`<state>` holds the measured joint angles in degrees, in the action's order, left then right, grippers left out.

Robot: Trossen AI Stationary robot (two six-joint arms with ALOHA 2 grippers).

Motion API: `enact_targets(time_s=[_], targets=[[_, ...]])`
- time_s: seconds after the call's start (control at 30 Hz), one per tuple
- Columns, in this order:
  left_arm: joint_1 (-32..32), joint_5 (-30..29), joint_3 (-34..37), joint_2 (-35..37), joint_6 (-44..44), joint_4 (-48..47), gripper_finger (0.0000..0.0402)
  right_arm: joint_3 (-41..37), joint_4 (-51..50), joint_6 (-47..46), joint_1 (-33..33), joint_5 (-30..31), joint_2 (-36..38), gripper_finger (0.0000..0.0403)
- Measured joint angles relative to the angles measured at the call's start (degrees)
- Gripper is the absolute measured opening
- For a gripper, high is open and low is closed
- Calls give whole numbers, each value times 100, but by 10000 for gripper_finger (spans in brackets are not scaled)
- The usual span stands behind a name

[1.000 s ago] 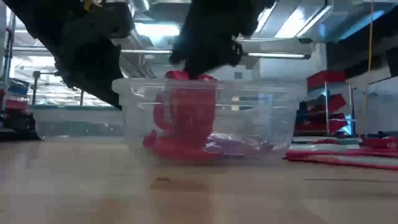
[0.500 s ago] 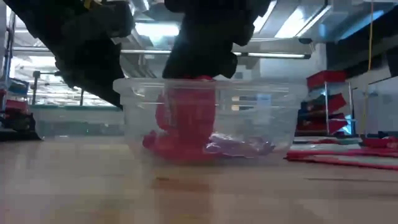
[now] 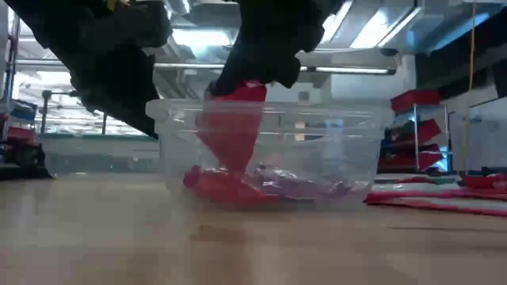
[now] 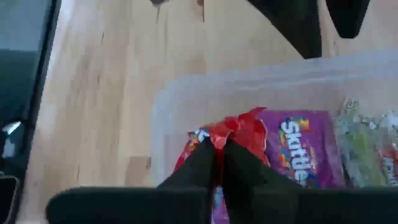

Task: Sort candy
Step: Put the red candy into the rectangular transparent bin

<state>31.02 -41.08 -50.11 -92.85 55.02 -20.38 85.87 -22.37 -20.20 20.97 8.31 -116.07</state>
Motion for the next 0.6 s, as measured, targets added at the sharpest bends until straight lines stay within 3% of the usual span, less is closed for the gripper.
enact_targets(time_s=[0.3,0.47,0.6], targets=[[97,0,0,1,2,0,129,-629,1056,151,-37,130,92,0],[101,0,0,1,2,7,129,-1711,2304,-99,-83,464,670,0],[96,0,0,1,3,4,129,-2732,3779,-522,-243,347,964,0]])
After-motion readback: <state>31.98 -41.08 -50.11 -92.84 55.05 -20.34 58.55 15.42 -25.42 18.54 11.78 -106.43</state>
